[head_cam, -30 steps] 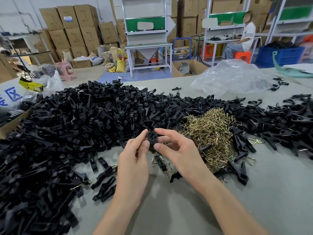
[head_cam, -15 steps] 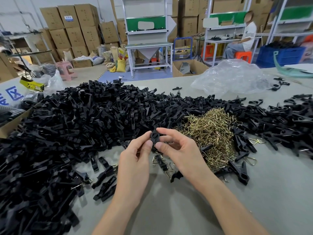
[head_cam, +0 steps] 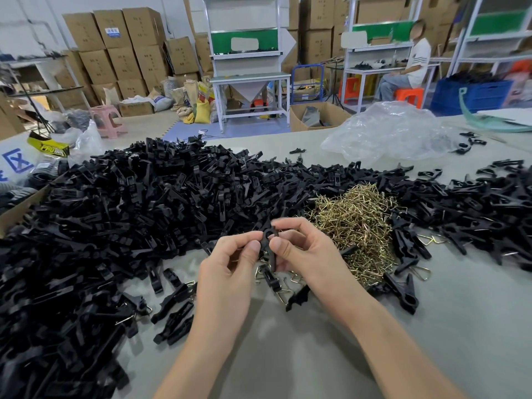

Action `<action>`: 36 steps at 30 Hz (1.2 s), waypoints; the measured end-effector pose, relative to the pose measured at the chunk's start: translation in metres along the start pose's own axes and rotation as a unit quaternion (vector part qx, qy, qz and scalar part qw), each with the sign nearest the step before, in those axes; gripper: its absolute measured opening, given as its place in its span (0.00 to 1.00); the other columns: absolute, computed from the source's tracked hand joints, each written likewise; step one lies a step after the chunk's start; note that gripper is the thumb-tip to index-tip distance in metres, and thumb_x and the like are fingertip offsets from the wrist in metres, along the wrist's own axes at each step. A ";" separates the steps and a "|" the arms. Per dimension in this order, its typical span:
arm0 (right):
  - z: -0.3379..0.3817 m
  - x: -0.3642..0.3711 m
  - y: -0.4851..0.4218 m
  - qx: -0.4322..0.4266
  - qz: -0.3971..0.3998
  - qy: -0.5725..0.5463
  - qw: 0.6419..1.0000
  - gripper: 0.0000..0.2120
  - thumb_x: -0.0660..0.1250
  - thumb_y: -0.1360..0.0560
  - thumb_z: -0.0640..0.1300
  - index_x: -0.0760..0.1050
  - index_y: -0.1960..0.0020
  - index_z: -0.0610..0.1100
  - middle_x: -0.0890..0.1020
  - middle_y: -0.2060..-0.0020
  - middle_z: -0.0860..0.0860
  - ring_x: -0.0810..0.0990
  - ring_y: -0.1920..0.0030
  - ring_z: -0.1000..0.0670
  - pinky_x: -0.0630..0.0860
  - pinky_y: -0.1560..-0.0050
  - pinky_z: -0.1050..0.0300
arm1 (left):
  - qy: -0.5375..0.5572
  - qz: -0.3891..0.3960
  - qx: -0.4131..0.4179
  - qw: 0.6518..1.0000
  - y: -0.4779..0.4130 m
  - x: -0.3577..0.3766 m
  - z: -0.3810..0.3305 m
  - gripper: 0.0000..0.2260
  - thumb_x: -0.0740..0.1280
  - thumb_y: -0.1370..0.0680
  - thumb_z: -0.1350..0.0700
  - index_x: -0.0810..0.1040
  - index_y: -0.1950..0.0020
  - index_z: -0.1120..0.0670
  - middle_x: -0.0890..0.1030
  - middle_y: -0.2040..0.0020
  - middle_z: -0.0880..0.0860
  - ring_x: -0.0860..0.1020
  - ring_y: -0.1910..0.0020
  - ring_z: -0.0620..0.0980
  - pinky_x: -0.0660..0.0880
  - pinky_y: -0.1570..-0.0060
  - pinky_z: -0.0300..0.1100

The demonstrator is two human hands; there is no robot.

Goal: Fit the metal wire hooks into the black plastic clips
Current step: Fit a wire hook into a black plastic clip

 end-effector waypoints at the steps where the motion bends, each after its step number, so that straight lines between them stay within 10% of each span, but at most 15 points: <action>1: 0.000 0.000 0.000 0.004 0.012 0.000 1.000 0.13 0.73 0.27 0.45 0.82 0.42 0.50 0.84 0.61 0.55 0.82 0.61 0.54 0.82 0.57 0.60 | 0.004 0.006 -0.002 1.000 0.000 0.000 -0.001 0.08 0.68 0.19 0.56 0.84 0.49 0.43 0.84 0.59 0.40 0.80 0.61 0.37 0.73 0.60 0.26; 8: 0.012 -0.012 -0.001 -0.036 -0.042 0.002 0.998 0.09 0.72 0.26 0.47 0.83 0.46 0.52 0.85 0.57 0.57 0.83 0.56 0.52 0.83 0.50 0.55 | 0.012 -0.020 -0.014 1.000 0.002 0.003 0.003 0.10 0.62 0.17 0.54 0.77 0.40 0.42 0.85 0.52 0.41 0.82 0.53 0.38 0.76 0.54 0.31; 12: 0.022 -0.049 0.000 -0.045 -0.137 -0.254 0.956 0.10 0.71 0.26 0.48 0.83 0.46 0.48 0.84 0.55 0.51 0.82 0.57 0.53 0.82 0.54 0.57 | -0.119 0.061 0.030 0.991 -0.005 0.029 0.003 0.10 0.62 0.17 0.54 0.76 0.39 0.41 0.82 0.52 0.38 0.76 0.65 0.37 0.72 0.65 0.30; 16: 0.024 -0.074 0.006 -0.072 -0.138 -0.398 0.904 0.11 0.70 0.25 0.54 0.82 0.48 0.48 0.82 0.53 0.53 0.81 0.55 0.54 0.80 0.52 0.58 | -0.301 0.210 0.105 0.924 -0.047 0.085 -0.009 0.22 0.62 0.17 0.47 0.65 0.24 0.46 0.72 0.29 0.45 0.70 0.31 0.42 0.70 0.31 0.44; 19: 0.026 -0.081 0.006 -0.088 -0.163 -0.466 0.865 0.12 0.71 0.26 0.54 0.82 0.49 0.46 0.83 0.53 0.51 0.81 0.56 0.53 0.80 0.53 0.58 | -0.427 0.314 0.111 0.841 -0.072 0.124 -0.016 0.31 0.61 0.18 0.41 0.54 0.19 0.46 0.61 0.21 0.52 0.62 0.24 0.53 0.64 0.27 0.54; 32: 0.022 -0.074 0.008 -0.040 -0.161 -0.480 0.862 0.15 0.73 0.29 0.55 0.82 0.49 0.45 0.83 0.55 0.51 0.82 0.57 0.53 0.81 0.52 0.57 | -0.564 0.273 0.205 0.752 -0.061 0.097 -0.038 0.12 0.58 0.17 0.46 0.69 0.47 0.55 0.75 0.56 0.50 0.79 0.54 0.54 0.75 0.60 0.47; 36: 0.021 -0.068 0.008 -0.022 -0.150 -0.451 0.880 0.22 0.73 0.30 0.56 0.79 0.41 0.45 0.82 0.54 0.52 0.81 0.57 0.54 0.79 0.50 0.57 | -0.502 0.280 0.124 0.809 -0.067 0.069 -0.042 0.09 0.59 0.17 0.48 0.73 0.50 0.53 0.78 0.65 0.48 0.75 0.73 0.44 0.69 0.73 0.39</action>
Point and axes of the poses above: each hand's wrist, its own y-axis away from the middle knuckle, its own x-axis out of the palm, z = x × y, the point moved 2 cm from there along -y, towards the middle knuckle
